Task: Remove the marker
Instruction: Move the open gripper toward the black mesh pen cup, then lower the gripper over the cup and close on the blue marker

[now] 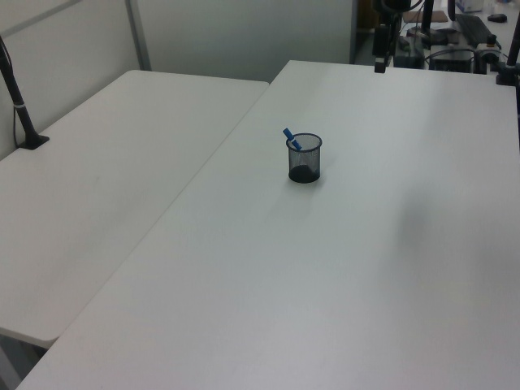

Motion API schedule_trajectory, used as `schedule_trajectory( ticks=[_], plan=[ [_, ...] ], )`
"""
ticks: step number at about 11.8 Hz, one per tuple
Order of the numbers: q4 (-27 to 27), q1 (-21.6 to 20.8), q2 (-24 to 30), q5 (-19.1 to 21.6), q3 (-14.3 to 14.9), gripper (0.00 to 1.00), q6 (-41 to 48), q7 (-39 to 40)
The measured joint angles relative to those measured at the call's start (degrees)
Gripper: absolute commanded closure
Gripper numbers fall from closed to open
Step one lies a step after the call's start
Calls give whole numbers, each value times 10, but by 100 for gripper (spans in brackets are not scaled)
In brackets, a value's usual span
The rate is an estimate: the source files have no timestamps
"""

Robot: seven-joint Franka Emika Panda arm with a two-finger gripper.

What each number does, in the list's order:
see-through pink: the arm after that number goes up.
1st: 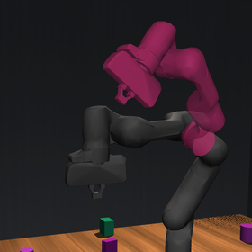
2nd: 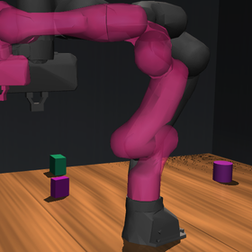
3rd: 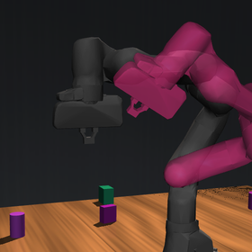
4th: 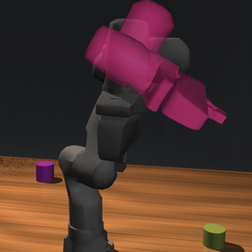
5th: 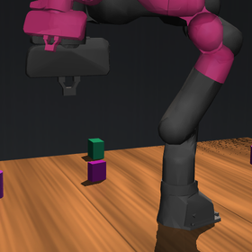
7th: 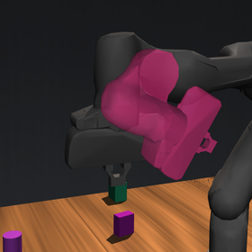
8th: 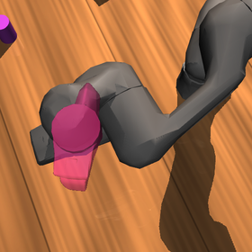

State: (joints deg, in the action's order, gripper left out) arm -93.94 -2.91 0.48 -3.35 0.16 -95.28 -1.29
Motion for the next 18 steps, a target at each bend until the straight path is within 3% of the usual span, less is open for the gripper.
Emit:
schedule_trajectory(
  ticks=[12, 15, 18],
  plan=[
    [0, 4, -4, 0, 0, 0, -14, 0],
    [-1, 3, -25, 0, -1, 0, -104, 0],
    [-2, 3, -90, 0, -3, 0, -244, 0]
  ],
)
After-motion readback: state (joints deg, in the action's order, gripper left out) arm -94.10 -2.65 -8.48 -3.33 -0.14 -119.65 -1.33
